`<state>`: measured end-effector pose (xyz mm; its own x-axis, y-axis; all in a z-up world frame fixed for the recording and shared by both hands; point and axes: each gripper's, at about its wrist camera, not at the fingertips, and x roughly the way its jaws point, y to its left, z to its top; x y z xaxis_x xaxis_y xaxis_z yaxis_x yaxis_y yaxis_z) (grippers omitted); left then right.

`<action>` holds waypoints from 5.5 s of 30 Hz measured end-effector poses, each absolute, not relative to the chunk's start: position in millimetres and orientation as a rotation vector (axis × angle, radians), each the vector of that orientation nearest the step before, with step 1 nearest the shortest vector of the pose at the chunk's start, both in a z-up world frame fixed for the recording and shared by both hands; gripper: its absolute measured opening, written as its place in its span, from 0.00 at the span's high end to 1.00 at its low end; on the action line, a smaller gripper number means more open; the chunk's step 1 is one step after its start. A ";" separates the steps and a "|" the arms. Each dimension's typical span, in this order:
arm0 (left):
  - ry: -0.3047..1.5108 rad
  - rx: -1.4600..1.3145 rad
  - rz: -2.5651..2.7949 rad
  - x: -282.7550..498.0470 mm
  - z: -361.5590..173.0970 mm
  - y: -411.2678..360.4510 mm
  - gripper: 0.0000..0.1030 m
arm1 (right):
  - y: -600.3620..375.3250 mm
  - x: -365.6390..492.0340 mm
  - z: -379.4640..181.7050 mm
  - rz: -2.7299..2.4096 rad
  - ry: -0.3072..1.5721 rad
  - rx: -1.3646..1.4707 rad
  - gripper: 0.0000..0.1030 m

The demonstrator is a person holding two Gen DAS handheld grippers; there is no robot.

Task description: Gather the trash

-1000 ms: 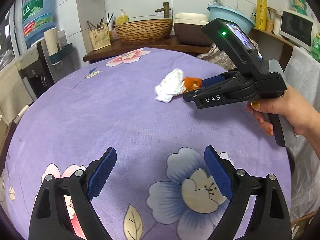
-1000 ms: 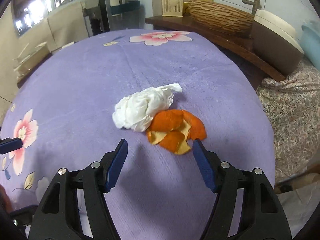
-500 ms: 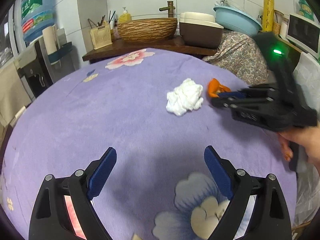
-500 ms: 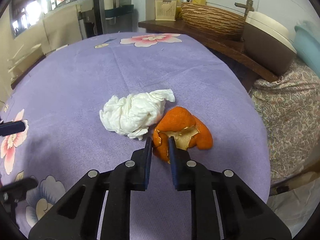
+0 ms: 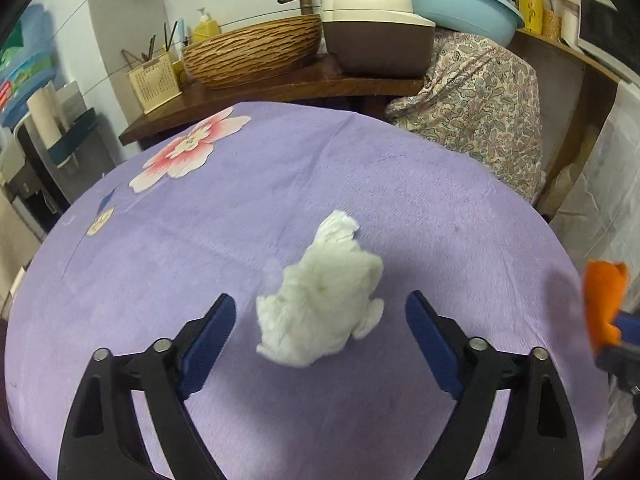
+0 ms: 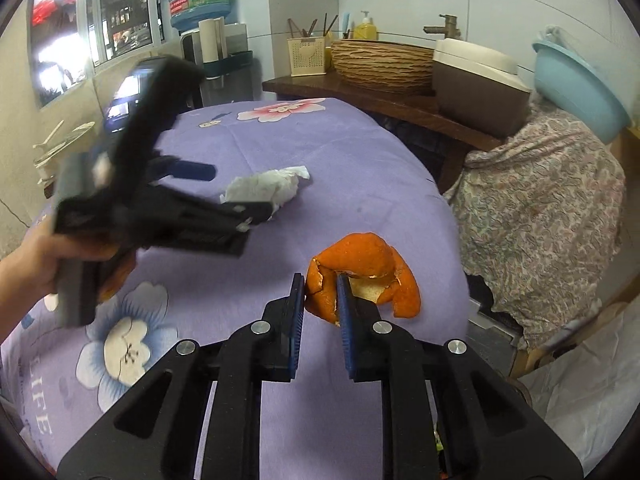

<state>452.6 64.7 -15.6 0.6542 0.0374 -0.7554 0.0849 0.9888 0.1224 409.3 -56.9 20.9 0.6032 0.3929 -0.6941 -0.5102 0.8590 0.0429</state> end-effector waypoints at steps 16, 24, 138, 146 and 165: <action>0.820 0.097 -0.046 420.0 -8.2 60.7 0.67 | -124.5 366.1 9.8 0.399 0.713 -0.071 0.83; 0.733 0.046 -0.190 351.2 17.3 20.4 0.67 | -154.4 341.6 6.3 0.349 0.681 -0.022 0.83; 0.542 0.107 -0.490 171.2 -5.7 -125.7 0.06 | -316.6 172.8 -54.0 -0.247 0.795 -0.001 0.20; 0.418 0.066 -0.410 108.7 37.4 -67.8 0.06 | -264.6 87.3 43.4 -0.039 0.417 0.030 0.06; 0.263 0.036 -0.223 39.5 46.5 -19.7 0.06 | -183.0 -11.4 72.0 0.146 0.212 0.002 0.06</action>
<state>39.5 -19.7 46.5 0.9412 -0.2136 -0.2616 0.2231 0.9748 0.0067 -11.4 -183.0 72.0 0.9669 0.1451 -0.2098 -0.1446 0.9893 0.0177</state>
